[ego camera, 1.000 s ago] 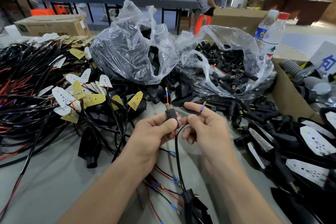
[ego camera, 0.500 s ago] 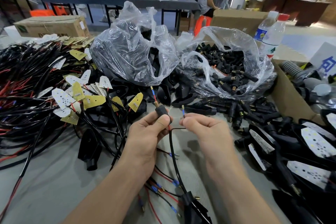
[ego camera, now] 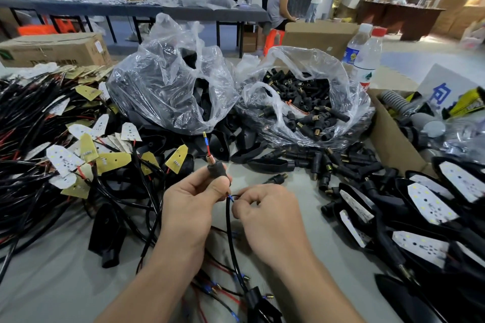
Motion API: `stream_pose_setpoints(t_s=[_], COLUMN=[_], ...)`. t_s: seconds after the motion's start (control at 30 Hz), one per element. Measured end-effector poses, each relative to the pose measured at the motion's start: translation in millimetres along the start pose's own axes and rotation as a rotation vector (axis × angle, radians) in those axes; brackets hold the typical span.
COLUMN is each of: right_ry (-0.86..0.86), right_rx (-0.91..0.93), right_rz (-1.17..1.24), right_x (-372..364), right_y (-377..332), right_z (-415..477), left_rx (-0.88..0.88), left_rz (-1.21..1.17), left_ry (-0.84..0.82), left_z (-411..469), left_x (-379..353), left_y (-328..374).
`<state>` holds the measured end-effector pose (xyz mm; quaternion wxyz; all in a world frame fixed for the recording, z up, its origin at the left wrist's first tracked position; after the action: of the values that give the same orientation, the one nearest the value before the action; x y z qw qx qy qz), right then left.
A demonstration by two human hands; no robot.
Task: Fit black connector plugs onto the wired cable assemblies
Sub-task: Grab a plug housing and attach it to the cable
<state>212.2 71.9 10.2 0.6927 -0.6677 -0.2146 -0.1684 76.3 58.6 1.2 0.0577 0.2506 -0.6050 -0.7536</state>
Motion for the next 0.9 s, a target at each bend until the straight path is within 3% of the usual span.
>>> stream_pose_setpoints(t_s=[0.33, 0.5, 0.7, 0.9], right_ry=[-0.016, -0.119, -0.16, -0.04], right_rx=[-0.034, -0.132, -0.029, -0.093], right_rz=[-0.096, 0.121, 0.087, 0.196], right_x=[-0.3, -3.0, -6.5, -7.8], right_y=[3.9, 8.2, 4.8, 14.7], right_z=[2.2, 0.9, 3.7, 7.2], left_rx=[-0.125, -0.141, -0.123, 0.012], left_rz=[0.109, 0.185, 0.153, 0.098], left_ry=[-0.042, -0.066, -0.039, -0.011], left_z=[-3.0, -0.6, 2.1, 7.4], left_x=[-3.3, -1.3, 4.1, 8.0], left_y=[5.3, 5.1, 1.5, -2.4])
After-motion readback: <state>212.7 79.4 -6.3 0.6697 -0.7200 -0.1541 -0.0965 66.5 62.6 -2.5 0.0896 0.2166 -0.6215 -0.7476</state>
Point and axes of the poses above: each hand's wrist, its own z-axis towards the middle knuckle, its own x-axis out of the back of the hand, y = z × x, the point moved 5 cm from there along z, towards the middle knuckle, and after that the axes turned 9 degrees about -x, right-handed, at the moved point
